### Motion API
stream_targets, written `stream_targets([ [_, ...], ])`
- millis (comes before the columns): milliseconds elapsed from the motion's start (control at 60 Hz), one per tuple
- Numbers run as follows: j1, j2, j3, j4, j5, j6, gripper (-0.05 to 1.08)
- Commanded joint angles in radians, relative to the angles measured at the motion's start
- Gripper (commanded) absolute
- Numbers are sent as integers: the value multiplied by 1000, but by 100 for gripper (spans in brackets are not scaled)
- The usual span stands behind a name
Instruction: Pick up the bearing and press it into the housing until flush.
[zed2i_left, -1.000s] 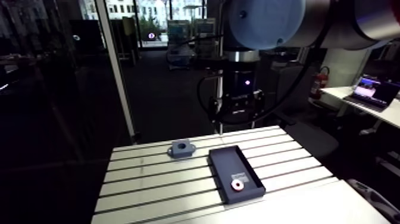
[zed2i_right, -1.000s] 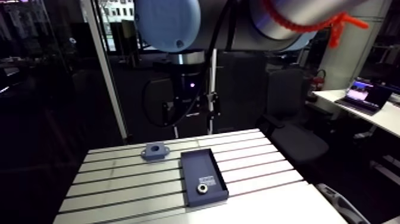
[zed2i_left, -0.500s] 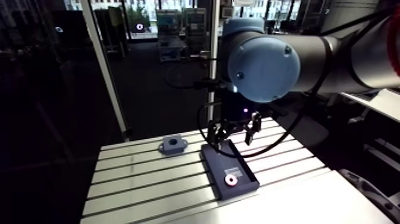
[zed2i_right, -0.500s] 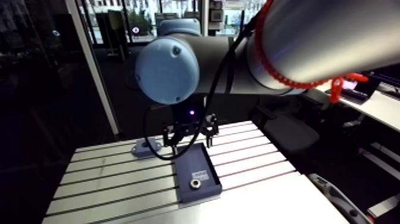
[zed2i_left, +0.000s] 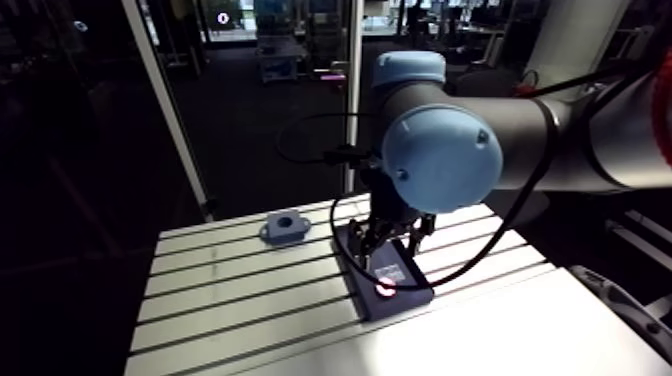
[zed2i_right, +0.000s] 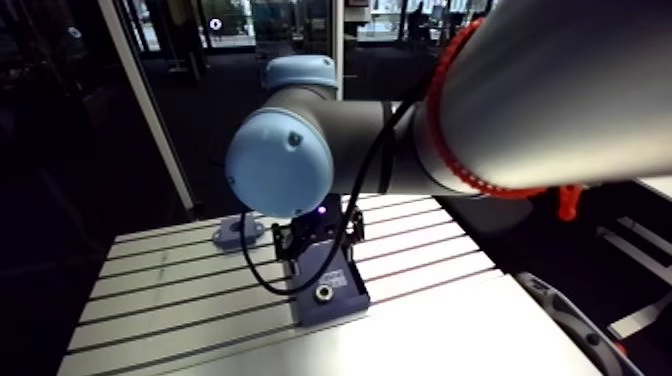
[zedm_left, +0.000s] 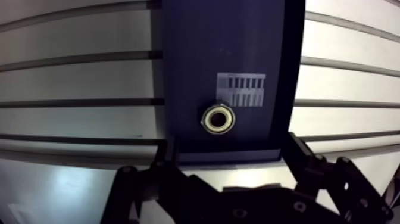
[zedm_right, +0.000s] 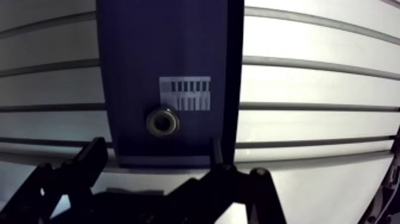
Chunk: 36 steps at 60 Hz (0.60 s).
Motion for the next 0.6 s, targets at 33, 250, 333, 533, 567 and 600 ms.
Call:
stream_targets([
  [33, -7, 32, 21, -47, 0, -2, 13],
  [250, -9, 37, 32, -64, 1, 0, 22],
  [333, -9, 39, 35, -64, 0, 0, 24],
  [533, -8, 39, 41, -66, 1, 2, 28],
  [567, -8, 39, 42, -68, 1, 2, 28],
  [600, -8, 39, 44, -68, 1, 2, 29],
])
